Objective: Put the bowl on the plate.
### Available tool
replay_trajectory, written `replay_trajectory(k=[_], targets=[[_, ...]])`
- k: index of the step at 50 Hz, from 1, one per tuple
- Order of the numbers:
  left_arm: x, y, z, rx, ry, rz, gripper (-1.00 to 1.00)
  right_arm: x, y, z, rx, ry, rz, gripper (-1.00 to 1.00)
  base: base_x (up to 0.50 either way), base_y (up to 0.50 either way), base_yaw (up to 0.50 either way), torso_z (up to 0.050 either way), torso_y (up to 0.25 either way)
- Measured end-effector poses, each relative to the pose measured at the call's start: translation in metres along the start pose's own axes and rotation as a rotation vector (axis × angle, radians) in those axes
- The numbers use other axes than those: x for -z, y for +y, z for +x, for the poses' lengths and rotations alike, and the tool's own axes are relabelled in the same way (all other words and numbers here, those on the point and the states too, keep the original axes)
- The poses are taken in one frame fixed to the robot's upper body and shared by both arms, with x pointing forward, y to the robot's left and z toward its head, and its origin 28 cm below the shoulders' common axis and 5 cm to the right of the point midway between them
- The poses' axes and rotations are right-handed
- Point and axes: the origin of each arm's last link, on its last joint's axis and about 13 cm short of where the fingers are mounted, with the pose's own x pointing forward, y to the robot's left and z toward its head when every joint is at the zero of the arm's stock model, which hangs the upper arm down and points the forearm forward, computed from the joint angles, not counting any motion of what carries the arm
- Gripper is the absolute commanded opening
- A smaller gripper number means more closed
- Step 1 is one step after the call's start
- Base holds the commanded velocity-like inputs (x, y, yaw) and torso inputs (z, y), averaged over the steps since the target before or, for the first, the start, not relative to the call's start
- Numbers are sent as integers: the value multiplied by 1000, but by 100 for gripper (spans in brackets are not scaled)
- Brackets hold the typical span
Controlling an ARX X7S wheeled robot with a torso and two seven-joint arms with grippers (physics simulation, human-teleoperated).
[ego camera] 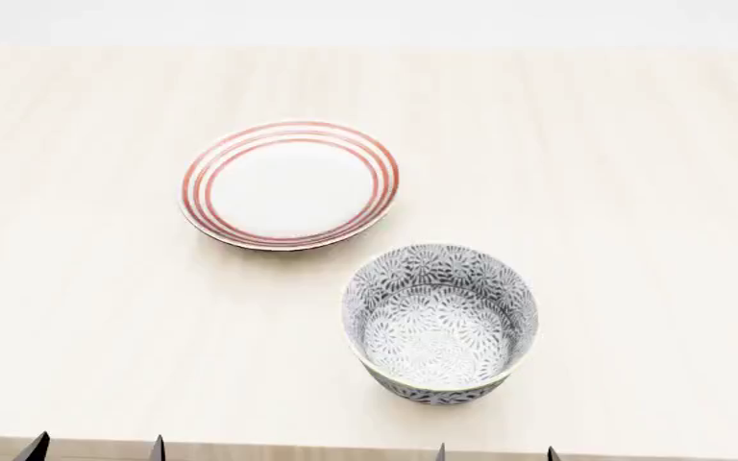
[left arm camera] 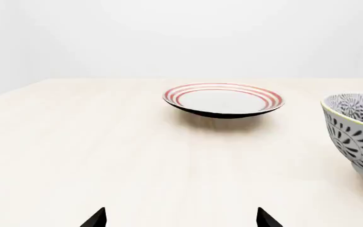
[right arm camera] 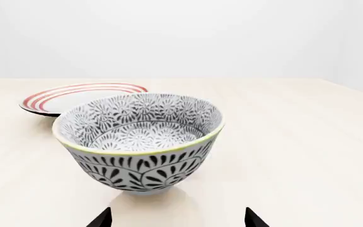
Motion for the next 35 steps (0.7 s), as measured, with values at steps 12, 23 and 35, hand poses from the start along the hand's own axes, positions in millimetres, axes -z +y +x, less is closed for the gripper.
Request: replay_trajectory(k=[12,23,35], targets=[[0,0,0,-3,4,1,100,0,1,0,1,0,1,100,0,0,0,0,0],[1,1,-1,-4,9,3,100,-1,1,0,2,-1,0,100,0,0,0,0,0],[-39,9,6,-54,-152,6,100,-37,-9,8,60,-135,38,100,0,0,0,0,0]])
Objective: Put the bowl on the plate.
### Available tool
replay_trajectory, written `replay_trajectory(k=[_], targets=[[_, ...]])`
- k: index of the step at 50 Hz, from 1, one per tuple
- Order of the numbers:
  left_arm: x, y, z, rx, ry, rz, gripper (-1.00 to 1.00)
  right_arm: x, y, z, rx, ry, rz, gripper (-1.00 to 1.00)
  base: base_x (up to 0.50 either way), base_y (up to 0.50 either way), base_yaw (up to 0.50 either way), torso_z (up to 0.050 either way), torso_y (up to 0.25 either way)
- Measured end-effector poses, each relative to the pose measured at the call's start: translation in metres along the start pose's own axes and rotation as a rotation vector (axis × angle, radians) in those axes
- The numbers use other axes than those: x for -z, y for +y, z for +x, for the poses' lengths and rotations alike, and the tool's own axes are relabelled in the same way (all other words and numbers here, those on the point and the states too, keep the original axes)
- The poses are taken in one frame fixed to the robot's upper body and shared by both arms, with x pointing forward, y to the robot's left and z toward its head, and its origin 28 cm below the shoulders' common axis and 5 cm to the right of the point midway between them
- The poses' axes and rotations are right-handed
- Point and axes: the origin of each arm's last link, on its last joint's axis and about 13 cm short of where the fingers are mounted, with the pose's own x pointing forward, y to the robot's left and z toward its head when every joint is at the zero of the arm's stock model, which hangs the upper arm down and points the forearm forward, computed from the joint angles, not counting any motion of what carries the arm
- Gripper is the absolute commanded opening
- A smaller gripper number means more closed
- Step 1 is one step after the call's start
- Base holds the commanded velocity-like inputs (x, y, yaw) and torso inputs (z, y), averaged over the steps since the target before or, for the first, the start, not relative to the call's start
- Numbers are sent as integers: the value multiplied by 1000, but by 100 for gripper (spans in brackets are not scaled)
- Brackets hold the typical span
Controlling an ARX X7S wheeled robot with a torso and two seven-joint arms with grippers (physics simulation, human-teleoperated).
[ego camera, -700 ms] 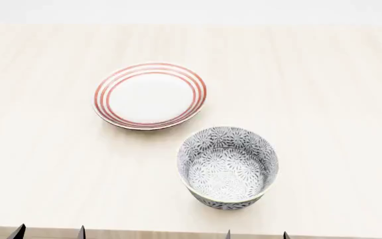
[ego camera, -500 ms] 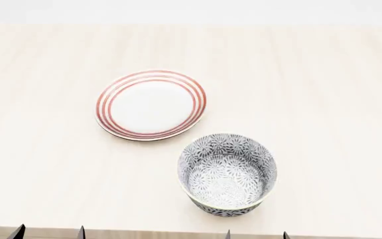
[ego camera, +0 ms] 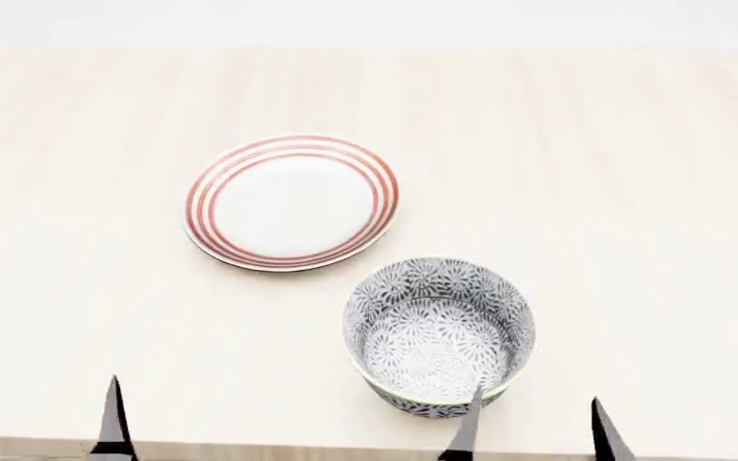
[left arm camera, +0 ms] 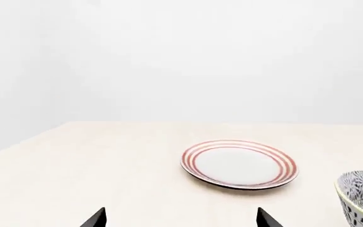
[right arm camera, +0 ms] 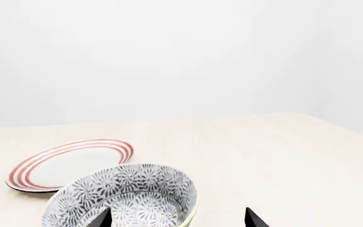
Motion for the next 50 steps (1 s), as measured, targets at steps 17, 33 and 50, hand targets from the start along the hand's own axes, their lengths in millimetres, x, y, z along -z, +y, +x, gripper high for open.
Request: replay_trajectory(k=[17,33,50], targets=[[-83,26,14,-210,-405,5,100,-79,-19,13,153,-428,117,100,265,0,0,0,0],[-102,33,10,-286,-530,1,100,-95,-23,11,185,-541,139,100,500,0,0,0,0],[-85,15,13,-165,-333,-29,100,-94,-22,10,179,-539,131,100,67,0,0,0,0]])
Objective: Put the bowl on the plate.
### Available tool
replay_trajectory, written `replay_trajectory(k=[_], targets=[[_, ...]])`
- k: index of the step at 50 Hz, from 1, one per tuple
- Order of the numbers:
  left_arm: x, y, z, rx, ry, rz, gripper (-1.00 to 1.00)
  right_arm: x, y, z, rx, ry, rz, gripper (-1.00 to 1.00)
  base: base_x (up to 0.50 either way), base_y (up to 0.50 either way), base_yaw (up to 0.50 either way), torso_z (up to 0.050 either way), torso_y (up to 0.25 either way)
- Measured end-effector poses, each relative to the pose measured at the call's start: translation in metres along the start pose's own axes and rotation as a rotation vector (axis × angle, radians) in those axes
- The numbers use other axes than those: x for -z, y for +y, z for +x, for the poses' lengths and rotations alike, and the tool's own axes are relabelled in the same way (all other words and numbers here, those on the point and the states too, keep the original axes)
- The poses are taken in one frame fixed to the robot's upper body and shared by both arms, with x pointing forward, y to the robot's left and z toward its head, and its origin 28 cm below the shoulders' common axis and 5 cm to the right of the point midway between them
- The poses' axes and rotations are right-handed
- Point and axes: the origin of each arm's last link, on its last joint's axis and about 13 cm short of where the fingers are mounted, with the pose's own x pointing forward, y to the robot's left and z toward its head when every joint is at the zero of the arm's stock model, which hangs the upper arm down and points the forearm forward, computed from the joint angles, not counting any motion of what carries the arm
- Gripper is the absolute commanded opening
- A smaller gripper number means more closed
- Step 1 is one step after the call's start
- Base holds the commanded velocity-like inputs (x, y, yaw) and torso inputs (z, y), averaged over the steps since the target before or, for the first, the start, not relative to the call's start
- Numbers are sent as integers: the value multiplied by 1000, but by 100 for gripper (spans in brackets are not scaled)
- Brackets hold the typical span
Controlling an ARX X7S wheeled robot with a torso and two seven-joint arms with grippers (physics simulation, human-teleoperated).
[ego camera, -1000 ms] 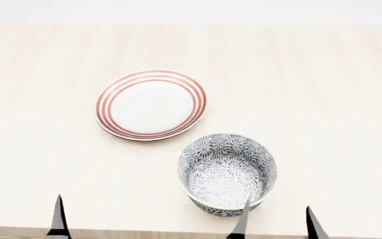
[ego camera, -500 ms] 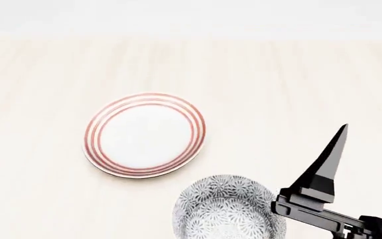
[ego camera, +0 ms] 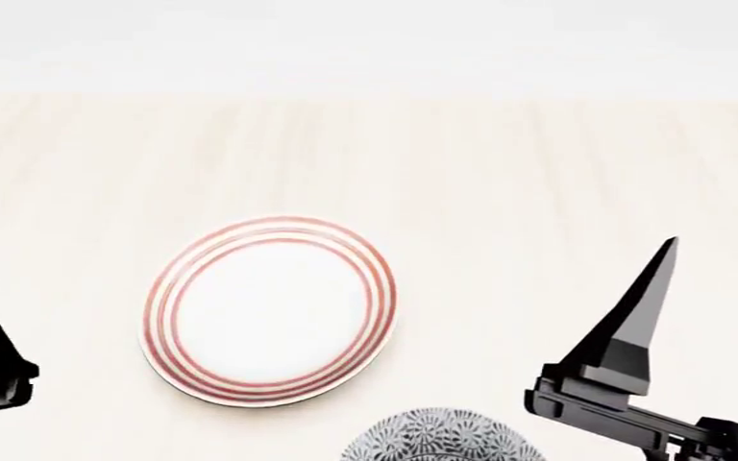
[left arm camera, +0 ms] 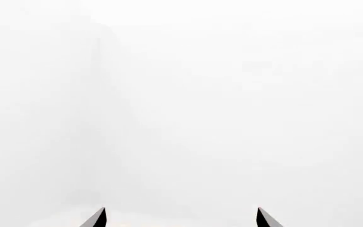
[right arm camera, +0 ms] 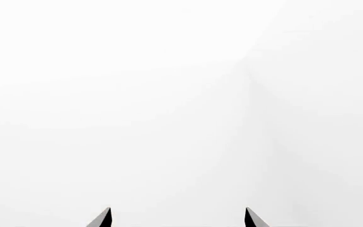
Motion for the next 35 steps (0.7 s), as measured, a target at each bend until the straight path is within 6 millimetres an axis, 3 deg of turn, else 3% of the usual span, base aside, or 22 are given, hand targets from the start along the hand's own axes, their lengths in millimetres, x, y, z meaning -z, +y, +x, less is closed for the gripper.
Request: replay_trajectory(k=[12,20,35], targets=[[23,-42,-16,293,409,-125,100,2,0,-2,-7,12,-1,100,0,0,0,0,0],[27,-66,-21,451,623,-228,100,4,0,-3,-11,22,0,100,0,0,0,0,0],[18,-86,-16,566,786,-365,100,10,-1,-6,-17,48,-3,100,0,0,0,0,0]])
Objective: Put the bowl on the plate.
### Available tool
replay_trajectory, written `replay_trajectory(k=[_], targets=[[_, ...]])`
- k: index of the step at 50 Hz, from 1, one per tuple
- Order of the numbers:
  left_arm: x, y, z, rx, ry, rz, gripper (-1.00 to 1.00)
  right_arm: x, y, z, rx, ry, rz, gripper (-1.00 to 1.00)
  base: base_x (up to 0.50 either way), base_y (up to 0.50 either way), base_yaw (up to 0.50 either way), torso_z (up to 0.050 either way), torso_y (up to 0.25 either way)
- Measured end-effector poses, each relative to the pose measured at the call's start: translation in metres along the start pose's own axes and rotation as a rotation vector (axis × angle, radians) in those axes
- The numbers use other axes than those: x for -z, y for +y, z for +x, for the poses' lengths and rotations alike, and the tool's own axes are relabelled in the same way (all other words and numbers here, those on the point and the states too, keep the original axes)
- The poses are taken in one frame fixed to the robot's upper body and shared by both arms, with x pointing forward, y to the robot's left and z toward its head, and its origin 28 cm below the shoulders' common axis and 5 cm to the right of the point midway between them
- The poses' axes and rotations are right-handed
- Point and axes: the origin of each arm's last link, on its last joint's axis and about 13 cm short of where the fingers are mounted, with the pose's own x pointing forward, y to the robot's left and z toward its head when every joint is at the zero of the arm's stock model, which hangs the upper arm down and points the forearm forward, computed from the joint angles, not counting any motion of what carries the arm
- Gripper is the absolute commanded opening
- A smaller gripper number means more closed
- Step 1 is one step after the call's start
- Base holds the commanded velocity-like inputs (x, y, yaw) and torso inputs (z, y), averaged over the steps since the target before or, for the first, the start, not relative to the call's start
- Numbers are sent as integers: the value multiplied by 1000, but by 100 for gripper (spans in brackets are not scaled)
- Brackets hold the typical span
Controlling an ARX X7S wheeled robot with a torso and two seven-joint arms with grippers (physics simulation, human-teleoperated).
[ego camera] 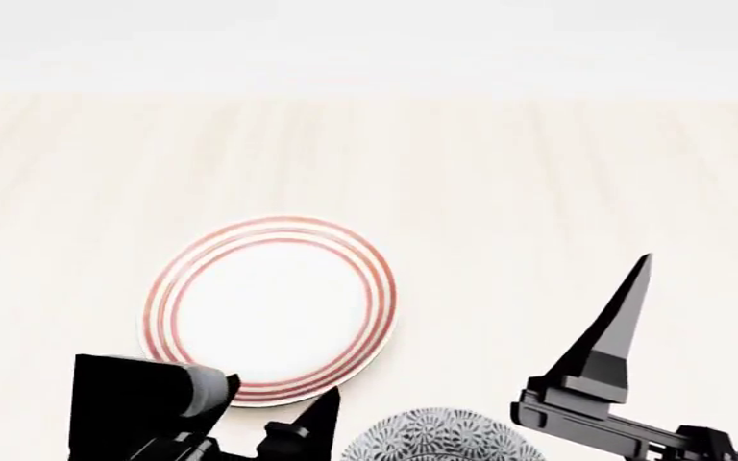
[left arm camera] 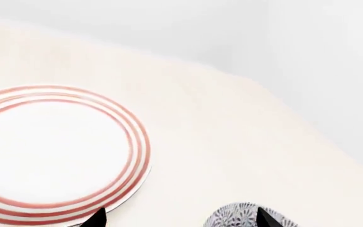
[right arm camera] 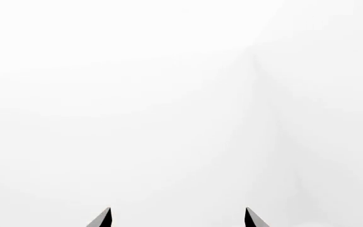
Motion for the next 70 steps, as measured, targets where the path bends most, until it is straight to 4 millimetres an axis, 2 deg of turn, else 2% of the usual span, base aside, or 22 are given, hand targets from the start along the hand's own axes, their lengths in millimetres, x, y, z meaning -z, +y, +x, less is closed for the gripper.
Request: replay_trajectory(k=[33,70], targets=[[3,-4,4,22,174,-192,100,7,-1,-2,-3,28,-15,100,0,0,0,0,0],[18,-1,6,28,265,-206,100,10,-1,-5,-6,45,-21,100,0,0,0,0,0]])
